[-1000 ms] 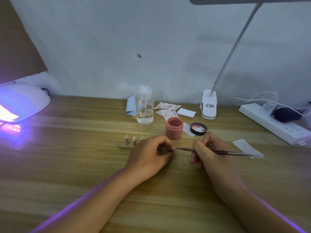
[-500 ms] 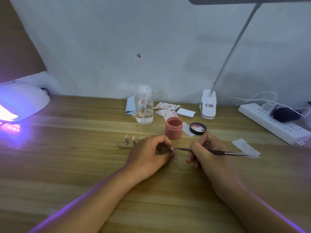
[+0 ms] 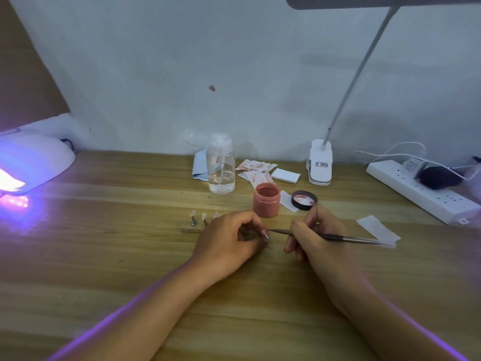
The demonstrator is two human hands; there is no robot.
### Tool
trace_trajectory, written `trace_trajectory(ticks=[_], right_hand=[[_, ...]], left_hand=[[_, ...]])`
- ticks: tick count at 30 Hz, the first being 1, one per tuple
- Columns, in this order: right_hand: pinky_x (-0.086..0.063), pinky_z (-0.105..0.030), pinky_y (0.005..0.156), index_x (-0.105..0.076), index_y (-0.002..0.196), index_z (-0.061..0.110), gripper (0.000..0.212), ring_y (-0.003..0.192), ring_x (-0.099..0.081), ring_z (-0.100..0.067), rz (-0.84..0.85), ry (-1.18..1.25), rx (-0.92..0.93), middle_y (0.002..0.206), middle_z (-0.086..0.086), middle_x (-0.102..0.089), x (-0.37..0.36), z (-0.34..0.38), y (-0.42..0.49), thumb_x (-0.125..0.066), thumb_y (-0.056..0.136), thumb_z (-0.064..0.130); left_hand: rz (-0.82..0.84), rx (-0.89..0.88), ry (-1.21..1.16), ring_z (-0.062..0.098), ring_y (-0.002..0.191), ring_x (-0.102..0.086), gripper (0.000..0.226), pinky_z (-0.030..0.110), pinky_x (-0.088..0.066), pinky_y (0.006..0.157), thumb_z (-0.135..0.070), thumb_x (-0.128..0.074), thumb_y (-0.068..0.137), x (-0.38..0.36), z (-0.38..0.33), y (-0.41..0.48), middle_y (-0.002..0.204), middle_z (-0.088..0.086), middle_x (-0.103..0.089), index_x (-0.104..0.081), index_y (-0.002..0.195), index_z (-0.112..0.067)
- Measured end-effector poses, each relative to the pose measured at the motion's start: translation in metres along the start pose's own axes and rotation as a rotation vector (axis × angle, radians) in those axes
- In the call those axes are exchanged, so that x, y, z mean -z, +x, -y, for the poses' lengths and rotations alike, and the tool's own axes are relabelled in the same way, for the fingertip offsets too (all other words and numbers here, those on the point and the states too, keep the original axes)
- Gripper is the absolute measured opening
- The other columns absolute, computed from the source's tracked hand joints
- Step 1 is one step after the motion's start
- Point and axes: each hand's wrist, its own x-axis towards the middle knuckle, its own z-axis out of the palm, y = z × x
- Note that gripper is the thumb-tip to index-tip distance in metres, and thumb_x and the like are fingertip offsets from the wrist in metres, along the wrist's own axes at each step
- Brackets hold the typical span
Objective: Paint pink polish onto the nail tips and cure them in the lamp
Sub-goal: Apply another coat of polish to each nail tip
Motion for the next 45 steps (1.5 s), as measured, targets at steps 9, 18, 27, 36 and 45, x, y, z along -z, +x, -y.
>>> trace_trajectory(ticks=[9,18,27,36,45], right_hand=[[-0.040,-0.019,0.043,-0.042,0.082,-0.007,0.017,0.046,-0.049,-0.013,0.017,-0.005,0.011,0.060,-0.015,-0.066,0.000,-0.002,0.001,-0.056,0.088,0.002],[-0.027,-0.019,0.042,-0.044,0.081,-0.005,0.027,0.047,-0.035,-0.014,-0.186,0.083,0.135,0.053,-0.011,-0.043,0.001,0.003,-0.004,-0.060,0.093,0.013],[-0.050,-0.021,0.050,-0.069,0.095,0.009,0.018,0.063,-0.066,-0.017,-0.081,0.074,0.143,0.082,-0.006,-0.074,0.003,0.016,0.003,-0.051,0.096,0.006],[-0.040,-0.026,0.045,-0.050,0.081,0.011,0.010,0.040,-0.048,-0.012,-0.022,-0.269,0.000,0.062,-0.003,-0.071,-0.012,0.034,0.067,-0.059,0.081,0.015],[-0.040,-0.033,0.057,-0.052,0.075,0.016,0.014,0.048,-0.049,-0.012,-0.060,-0.352,-0.004,0.055,-0.001,-0.068,-0.009,0.025,0.077,-0.062,0.083,0.021]], left_hand=[[-0.001,0.012,0.005,-0.006,0.060,-0.054,0.010,0.018,-0.037,0.058,-0.035,-0.077,0.079,0.001,0.000,0.000,0.074,-0.027,-0.065,-0.069,0.075,-0.040],[-0.002,0.025,0.007,-0.010,0.061,-0.053,0.018,0.016,-0.034,0.056,-0.034,-0.078,0.079,0.000,-0.001,0.001,0.069,-0.034,-0.062,-0.067,0.071,-0.046],[-0.033,0.013,-0.022,-0.011,0.059,-0.054,0.007,0.011,-0.033,0.055,-0.033,-0.076,0.081,0.001,0.000,0.001,0.065,-0.031,-0.061,-0.071,0.078,-0.038],[-0.016,0.004,-0.123,-0.009,0.057,-0.059,0.016,0.014,-0.041,0.057,-0.025,-0.076,0.082,0.002,0.000,0.000,0.077,-0.019,-0.071,-0.068,0.076,-0.038],[-0.018,-0.019,-0.044,-0.011,0.080,-0.063,0.017,0.007,-0.041,0.065,-0.031,-0.076,0.080,0.001,-0.001,0.000,0.084,-0.028,-0.070,-0.066,0.076,-0.045]])
